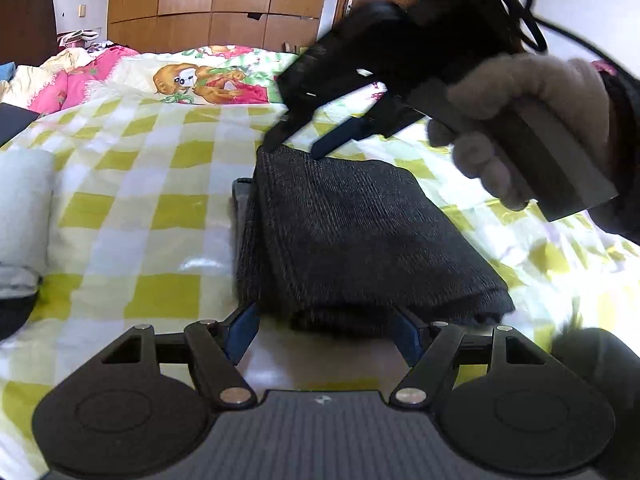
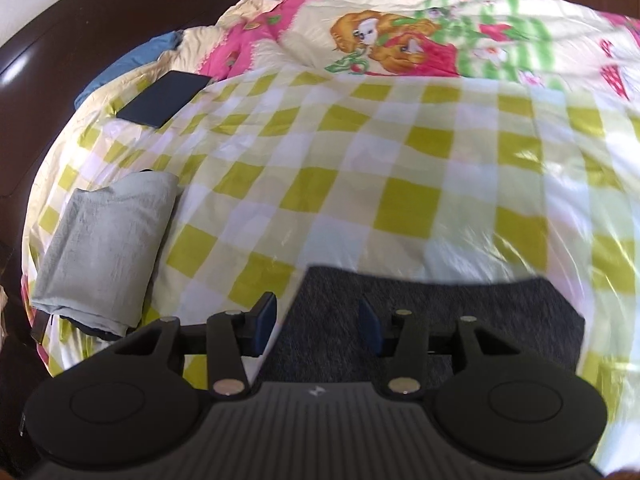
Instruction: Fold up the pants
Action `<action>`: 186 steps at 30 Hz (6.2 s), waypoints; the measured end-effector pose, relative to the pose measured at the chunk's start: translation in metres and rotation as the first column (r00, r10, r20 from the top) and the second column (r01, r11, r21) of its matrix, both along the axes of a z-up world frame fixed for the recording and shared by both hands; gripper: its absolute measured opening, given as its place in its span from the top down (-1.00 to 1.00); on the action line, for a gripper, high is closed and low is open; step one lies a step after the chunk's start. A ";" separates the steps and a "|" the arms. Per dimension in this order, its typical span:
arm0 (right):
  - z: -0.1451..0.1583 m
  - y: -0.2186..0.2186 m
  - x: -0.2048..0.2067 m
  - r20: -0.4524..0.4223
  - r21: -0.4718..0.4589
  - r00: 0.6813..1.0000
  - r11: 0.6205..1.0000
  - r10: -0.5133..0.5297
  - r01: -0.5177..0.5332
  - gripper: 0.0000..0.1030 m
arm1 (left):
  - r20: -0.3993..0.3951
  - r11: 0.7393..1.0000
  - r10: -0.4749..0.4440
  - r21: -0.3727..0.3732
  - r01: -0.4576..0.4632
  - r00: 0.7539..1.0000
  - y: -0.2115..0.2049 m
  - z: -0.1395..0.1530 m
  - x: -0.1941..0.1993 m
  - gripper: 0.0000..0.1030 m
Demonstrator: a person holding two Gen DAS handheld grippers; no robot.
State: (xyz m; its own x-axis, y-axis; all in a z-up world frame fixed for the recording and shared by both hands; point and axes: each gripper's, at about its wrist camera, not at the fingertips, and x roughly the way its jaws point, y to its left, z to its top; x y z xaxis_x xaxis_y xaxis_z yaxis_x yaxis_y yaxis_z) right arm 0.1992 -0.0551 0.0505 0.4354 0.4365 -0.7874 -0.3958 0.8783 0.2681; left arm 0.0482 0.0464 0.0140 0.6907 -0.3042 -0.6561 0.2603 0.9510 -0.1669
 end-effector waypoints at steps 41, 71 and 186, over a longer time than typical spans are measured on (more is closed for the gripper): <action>-0.038 0.036 0.025 -0.089 0.016 0.996 1.000 0.024 -0.022 0.38 | -0.066 0.996 0.074 -0.049 -0.077 0.995 0.038 -0.020 0.016 0.36; -0.034 0.041 0.015 0.047 0.022 0.992 0.993 0.118 -0.119 0.05 | 0.107 0.983 0.183 -0.053 -0.178 0.977 0.041 0.010 0.044 -0.17; -0.074 -0.133 -0.143 0.086 0.168 0.946 0.941 -0.312 0.295 -0.30 | -0.052 0.965 0.123 0.241 -0.107 0.991 -0.026 -0.018 0.012 -0.17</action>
